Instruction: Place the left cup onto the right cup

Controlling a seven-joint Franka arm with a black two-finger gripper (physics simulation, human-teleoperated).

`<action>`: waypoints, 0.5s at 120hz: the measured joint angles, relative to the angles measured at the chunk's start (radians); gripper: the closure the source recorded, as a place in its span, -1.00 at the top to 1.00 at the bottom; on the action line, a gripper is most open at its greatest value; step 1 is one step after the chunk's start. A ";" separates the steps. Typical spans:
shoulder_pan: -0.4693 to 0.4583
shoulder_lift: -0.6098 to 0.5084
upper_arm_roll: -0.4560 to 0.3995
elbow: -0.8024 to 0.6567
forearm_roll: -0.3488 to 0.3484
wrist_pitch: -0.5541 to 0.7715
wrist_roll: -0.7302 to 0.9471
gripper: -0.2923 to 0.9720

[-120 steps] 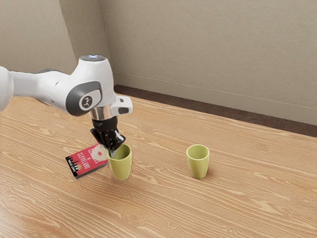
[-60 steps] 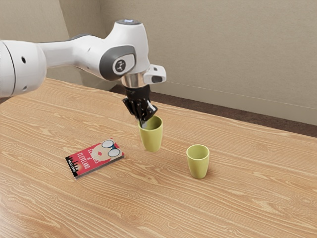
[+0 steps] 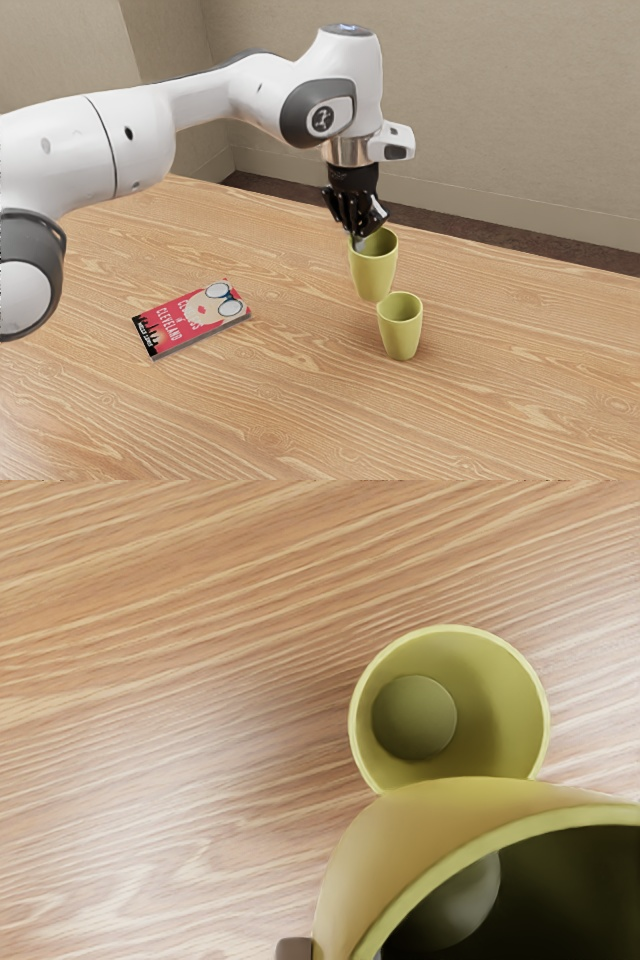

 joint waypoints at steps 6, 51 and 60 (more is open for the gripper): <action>-0.014 0.016 0.000 0.029 0.006 -0.015 0.000 -0.70; -0.036 0.081 -0.007 0.116 0.018 -0.060 0.001 -0.71; -0.040 0.118 -0.007 0.191 0.028 -0.068 0.002 -0.70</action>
